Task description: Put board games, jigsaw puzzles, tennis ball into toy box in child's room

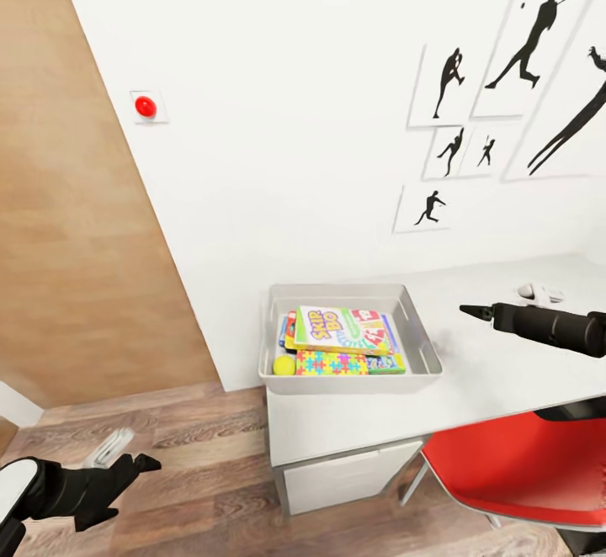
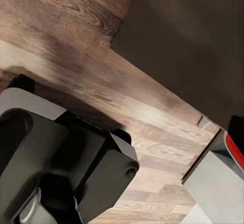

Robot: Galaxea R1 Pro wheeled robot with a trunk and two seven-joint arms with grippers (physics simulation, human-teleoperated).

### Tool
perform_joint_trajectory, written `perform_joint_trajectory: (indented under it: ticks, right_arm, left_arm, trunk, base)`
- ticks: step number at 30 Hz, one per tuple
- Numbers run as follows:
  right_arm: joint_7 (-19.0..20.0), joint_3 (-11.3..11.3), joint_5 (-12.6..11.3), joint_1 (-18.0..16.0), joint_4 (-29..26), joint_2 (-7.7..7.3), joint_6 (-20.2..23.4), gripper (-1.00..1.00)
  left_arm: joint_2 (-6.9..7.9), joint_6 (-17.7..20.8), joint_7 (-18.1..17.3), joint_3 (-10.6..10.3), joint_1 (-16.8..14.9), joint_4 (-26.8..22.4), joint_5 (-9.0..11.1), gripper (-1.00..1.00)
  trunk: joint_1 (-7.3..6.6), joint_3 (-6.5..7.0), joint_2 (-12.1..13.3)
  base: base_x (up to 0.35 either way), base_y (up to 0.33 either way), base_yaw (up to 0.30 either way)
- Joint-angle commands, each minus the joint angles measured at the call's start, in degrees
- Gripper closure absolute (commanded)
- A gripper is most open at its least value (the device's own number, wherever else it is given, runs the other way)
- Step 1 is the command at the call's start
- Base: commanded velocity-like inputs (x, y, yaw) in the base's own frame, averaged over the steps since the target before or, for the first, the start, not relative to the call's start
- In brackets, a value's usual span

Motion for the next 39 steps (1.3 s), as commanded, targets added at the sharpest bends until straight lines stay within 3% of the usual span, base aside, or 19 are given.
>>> perform_joint_trajectory:
  ticks: [1, 9, 19, 23, 32, 39]
  right_arm:
    - [-0.06, -0.51, 0.25, -0.06, 0.00, -0.04, 0.26, -1.00]
    - [-0.09, -3.30, 1.64, 0.02, 0.39, -0.40, 0.26, -1.00]
    - [-0.09, -3.95, 2.01, 0.18, 0.86, -1.54, 0.26, -1.00]
    - [-0.20, -4.32, 2.13, 0.65, 1.52, -1.94, 0.26, -1.00]
    - [-0.47, -7.99, 2.95, 3.22, 4.34, -3.71, 0.26, -1.00]
    - [-0.46, -9.54, 4.32, 4.12, 5.25, -4.05, 0.26, -1.00]
  left_arm:
    - [-0.02, 0.13, 0.59, 0.09, -0.04, 0.07, 0.58, -1.00]
    - [-0.08, 0.13, 0.56, 0.15, -0.05, 0.47, 0.54, -1.00]
    - [0.00, 0.08, 0.56, 0.21, -0.06, 1.56, -0.05, -1.00]
    - [0.15, 0.00, 0.55, 0.24, 0.00, 3.51, -1.34, -1.00]
    - [0.37, -1.08, -0.06, 0.29, 0.99, 8.95, -6.06, -1.00]
    - [0.16, -1.38, -1.05, 0.21, 1.49, 11.03, -8.29, -1.00]
  trunk:
    - [0.04, -0.03, -0.11]
    - [0.04, 0.53, -0.11]
    - [0.04, 1.14, -0.11]
    - [0.04, 1.37, -0.11]
    - [0.04, 1.90, -0.11]
    - [0.04, 2.30, -0.11]
  base:
    - [0.000, 0.015, -0.169]
    - [0.000, 0.007, -0.199]
    - [0.000, 0.001, -0.230]
    - [0.000, 0.000, -0.237]
    - [0.000, 0.000, -0.239]
    - [0.000, 0.000, -0.240]
